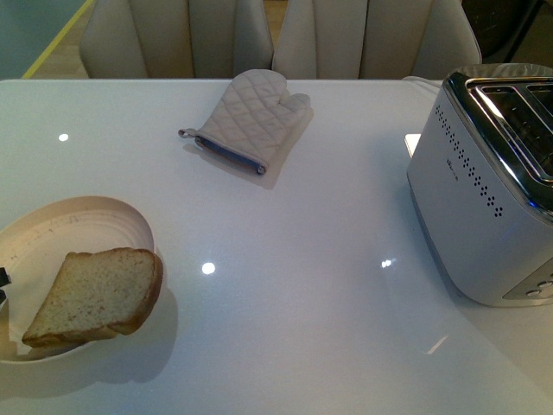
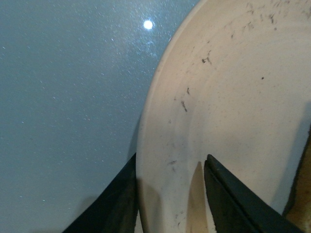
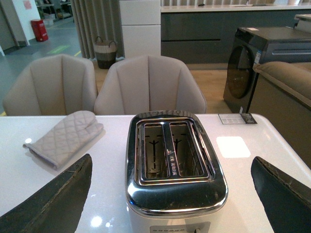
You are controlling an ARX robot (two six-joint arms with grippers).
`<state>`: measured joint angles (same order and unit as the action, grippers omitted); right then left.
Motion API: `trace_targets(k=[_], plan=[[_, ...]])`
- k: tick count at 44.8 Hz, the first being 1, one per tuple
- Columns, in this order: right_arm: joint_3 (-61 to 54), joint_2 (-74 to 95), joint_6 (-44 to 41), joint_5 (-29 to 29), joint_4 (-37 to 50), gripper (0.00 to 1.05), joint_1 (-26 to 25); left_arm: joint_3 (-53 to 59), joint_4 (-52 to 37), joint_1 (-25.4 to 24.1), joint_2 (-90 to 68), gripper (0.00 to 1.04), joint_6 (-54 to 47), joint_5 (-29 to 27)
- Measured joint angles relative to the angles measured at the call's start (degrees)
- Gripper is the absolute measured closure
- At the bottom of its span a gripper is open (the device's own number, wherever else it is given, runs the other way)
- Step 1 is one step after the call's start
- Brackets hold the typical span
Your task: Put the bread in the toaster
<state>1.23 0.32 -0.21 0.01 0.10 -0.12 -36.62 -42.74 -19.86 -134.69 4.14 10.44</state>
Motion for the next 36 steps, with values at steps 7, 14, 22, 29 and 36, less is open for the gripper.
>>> trace_targets(k=[7, 14, 22, 29, 36], plan=[[0.0, 0.0, 0.0, 0.0, 0.0, 0.09, 0.0, -0.1, 1.0, 2.7, -0.1, 0.93, 1.3, 0.2], [0.0, 0.0, 0.0, 0.0, 0.0, 0.09, 0.0, 0.1, 2.1, 5.7, 1.6, 1.0, 4.1, 0.5], [0.0, 0.0, 0.0, 0.0, 0.0, 0.09, 0.0, 0.2, 3.9, 10.8, 2.5, 1.0, 7.7, -0.4], [0.0, 0.0, 0.0, 0.0, 0.0, 0.09, 0.0, 0.0, 5.4, 15.9, 2.7, 1.0, 11.6, -1.4], [0.0, 0.0, 0.0, 0.0, 0.0, 0.09, 0.0, -1.4, 7.0, 23.8, 2.7, 1.0, 18.0, -3.1]])
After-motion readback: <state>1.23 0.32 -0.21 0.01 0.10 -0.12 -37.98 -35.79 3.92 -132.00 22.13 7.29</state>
